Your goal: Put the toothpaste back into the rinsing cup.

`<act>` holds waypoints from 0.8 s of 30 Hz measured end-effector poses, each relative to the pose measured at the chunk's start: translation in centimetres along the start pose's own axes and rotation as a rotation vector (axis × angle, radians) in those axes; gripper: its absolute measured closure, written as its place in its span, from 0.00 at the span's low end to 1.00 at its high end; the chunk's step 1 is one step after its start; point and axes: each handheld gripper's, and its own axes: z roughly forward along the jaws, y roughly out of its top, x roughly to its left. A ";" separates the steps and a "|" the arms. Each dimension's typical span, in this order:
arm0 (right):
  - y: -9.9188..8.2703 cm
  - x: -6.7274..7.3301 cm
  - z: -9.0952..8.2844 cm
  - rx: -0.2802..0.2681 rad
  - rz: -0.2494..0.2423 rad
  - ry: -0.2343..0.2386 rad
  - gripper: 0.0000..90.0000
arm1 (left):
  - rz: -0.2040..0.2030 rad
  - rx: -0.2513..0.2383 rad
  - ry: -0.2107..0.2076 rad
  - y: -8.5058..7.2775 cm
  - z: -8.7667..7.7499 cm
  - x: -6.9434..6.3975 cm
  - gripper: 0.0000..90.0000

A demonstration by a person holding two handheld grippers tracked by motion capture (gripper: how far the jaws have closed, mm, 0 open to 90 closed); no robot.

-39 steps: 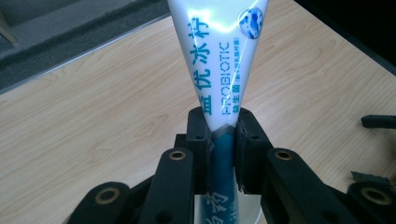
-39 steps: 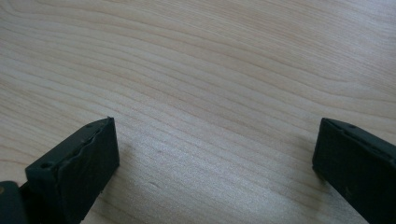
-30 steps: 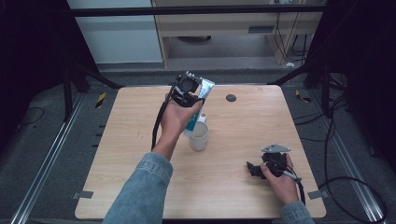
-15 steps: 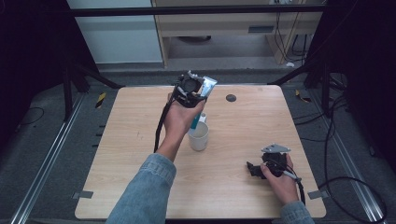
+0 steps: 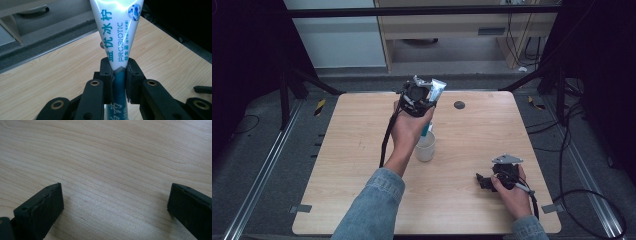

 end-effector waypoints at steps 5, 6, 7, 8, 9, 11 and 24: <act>0.0 0.0 0.0 0.000 0.000 0.000 0.01 | 0.008 -0.015 0.013 -0.6 0.2 -0.2 0.87; 0.0 0.0 0.0 -0.001 0.003 0.001 0.01 | 0.015 -0.013 0.020 -0.7 0.2 -0.3 0.87; 0.0 0.0 0.0 -0.001 0.002 0.001 0.01 | 0.014 -0.017 0.018 -0.8 0.3 -0.4 0.87; 0.0 0.0 0.0 0.000 0.000 0.000 0.01 | 0.010 -0.024 0.016 -1.0 0.4 -0.4 0.87; 0.0 0.0 0.0 0.000 0.000 0.000 0.01 | 0.013 -0.026 0.018 -1.1 0.4 -0.4 0.87; 0.0 0.0 0.0 0.000 0.004 0.003 0.01 | 0.014 -0.039 0.023 -1.3 0.3 -0.4 0.87; 0.0 0.0 0.0 0.002 0.006 0.003 0.01 | 0.005 -0.103 0.022 -2.2 -0.1 -0.6 0.87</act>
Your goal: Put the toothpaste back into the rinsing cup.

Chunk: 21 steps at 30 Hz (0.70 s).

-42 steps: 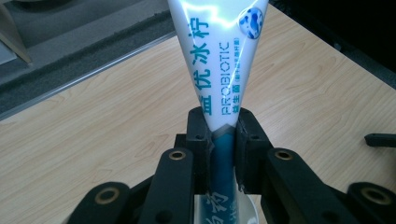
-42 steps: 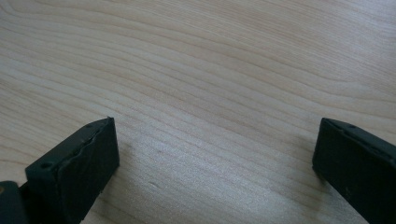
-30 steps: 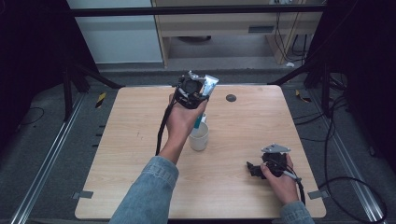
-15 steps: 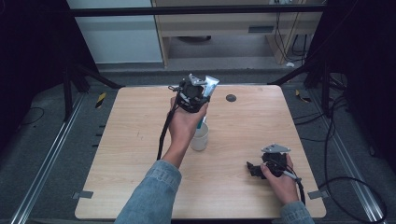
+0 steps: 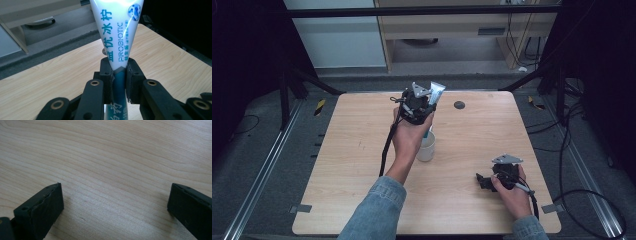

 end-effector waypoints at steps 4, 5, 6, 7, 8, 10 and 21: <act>0.0 0.0 0.0 -0.001 0.003 0.001 0.01 | -0.002 -0.036 0.004 -0.3 -0.4 -0.1 0.87; 0.0 0.0 0.0 -0.001 0.001 0.000 0.01 | -0.010 -0.044 0.003 -0.4 -0.5 -0.2 0.87; 0.0 0.0 0.0 -0.001 0.003 0.001 0.01 | -0.011 -0.049 0.003 -0.5 -0.6 -0.2 0.87; 0.0 0.0 0.0 -0.001 0.003 0.001 0.01 | -0.013 -0.056 0.004 -0.7 -0.6 -0.2 0.87; 0.0 0.0 0.0 0.000 0.001 0.000 0.01 | -0.017 -0.063 0.010 -0.8 -0.6 -0.3 0.87; 0.0 0.0 0.0 0.000 0.001 0.000 0.01 | -0.020 -0.067 0.007 -1.1 -0.7 -0.3 0.87; 0.0 0.0 0.0 -0.001 0.001 0.001 0.01 | -0.052 -0.136 0.005 -3.1 -0.7 0.3 0.87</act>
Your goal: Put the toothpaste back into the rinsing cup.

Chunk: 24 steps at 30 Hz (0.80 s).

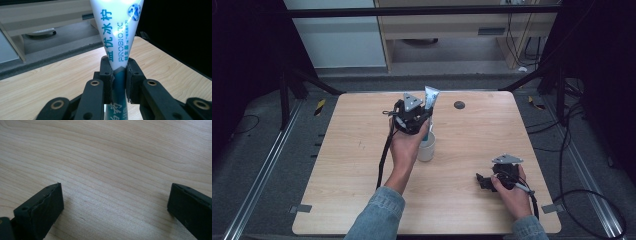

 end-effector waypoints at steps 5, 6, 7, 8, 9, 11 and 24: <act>0.0 0.0 0.0 0.000 0.002 0.000 0.01 | -0.024 -0.015 0.021 -0.8 0.0 0.4 0.87; 0.0 0.0 0.0 0.000 0.002 0.001 0.01 | -0.029 -0.021 0.020 -0.9 0.0 0.6 0.87; 0.0 0.0 0.0 0.000 0.002 0.000 0.01 | -0.036 -0.031 0.017 -1.1 0.1 0.7 0.87; 0.0 0.0 0.0 0.001 0.003 0.001 0.01 | -0.041 -0.037 0.015 -1.2 0.1 0.8 0.87; 0.0 0.0 0.0 0.000 0.003 0.001 0.01 | -0.041 -0.041 0.015 -1.3 0.2 0.8 0.87; 0.0 0.0 0.0 0.000 0.004 0.001 0.01 | -0.037 -0.049 0.016 -1.4 0.4 0.8 0.87; 0.0 0.0 0.0 -0.003 -0.005 -0.002 0.01 | -0.040 -0.053 0.019 -3.0 1.4 1.1 0.87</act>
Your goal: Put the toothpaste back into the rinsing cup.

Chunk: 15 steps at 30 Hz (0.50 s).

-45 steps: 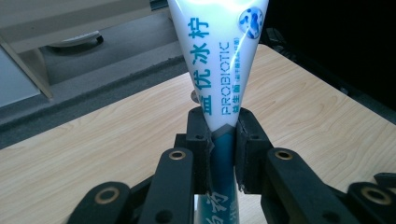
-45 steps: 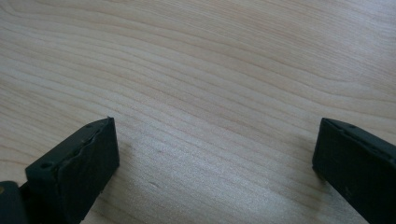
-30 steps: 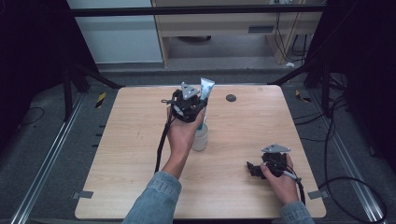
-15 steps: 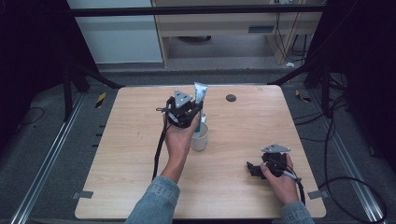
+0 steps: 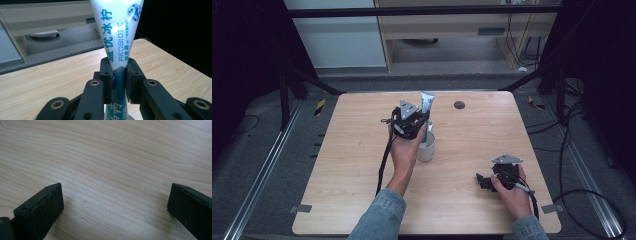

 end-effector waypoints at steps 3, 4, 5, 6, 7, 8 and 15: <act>0.0 0.0 0.0 0.002 0.005 0.003 0.01 | -0.002 -0.004 -0.003 -0.4 0.1 0.1 0.87; 0.0 0.0 0.0 0.002 0.005 0.003 0.01 | 0.000 -0.002 -0.001 -0.6 0.2 0.0 0.87; 0.0 0.0 0.0 0.002 0.005 0.003 0.01 | 0.004 -0.001 0.004 -0.7 0.2 0.0 0.87; 0.0 0.0 0.0 0.003 0.006 0.003 0.01 | 0.005 0.000 0.004 -0.9 0.3 0.0 0.87; 0.0 0.0 0.0 0.002 0.006 0.003 0.01 | 0.008 -0.001 0.006 -1.1 0.3 0.0 0.87; 0.0 0.0 0.0 0.002 0.006 0.003 0.01 | 0.008 0.001 0.007 -1.3 0.4 0.0 0.87; 0.0 0.0 0.0 0.002 0.006 0.004 0.01 | 0.005 -0.006 0.004 -2.4 0.4 0.0 0.87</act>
